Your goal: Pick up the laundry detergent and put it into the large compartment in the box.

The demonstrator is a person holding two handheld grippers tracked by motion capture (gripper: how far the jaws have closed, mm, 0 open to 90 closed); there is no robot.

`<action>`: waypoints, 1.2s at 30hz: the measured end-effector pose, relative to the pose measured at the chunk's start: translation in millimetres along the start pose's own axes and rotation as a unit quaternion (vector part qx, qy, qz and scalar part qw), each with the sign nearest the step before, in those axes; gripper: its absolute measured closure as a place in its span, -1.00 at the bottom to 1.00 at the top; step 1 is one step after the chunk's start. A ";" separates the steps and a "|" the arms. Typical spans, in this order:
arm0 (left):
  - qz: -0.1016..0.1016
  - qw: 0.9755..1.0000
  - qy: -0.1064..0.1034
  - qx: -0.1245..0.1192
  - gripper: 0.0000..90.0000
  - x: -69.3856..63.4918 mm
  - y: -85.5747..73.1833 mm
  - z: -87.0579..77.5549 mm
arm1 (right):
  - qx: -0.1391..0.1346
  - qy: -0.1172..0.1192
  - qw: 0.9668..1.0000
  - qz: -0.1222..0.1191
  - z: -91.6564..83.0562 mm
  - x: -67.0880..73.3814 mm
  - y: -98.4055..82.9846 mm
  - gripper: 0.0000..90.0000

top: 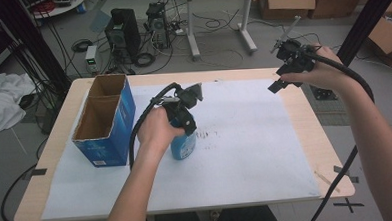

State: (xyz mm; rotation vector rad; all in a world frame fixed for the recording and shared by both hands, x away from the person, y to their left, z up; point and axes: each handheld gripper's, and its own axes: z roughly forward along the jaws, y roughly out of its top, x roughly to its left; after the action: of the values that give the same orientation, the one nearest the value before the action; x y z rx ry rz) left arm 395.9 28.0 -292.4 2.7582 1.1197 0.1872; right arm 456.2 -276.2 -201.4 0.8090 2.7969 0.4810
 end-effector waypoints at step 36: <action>-0.050 0.999 0.014 -0.010 -0.17 16.7 5.9 -97.0 | -0.005 0.000 1.000 -0.003 -6.7 2.5 1.0 -0.42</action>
State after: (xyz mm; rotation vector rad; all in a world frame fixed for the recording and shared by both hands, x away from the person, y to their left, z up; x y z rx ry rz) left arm 394.8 45.1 -195.3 2.6824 1.2524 0.2226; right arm 452.8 -275.8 -195.1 0.7982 2.7936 0.4949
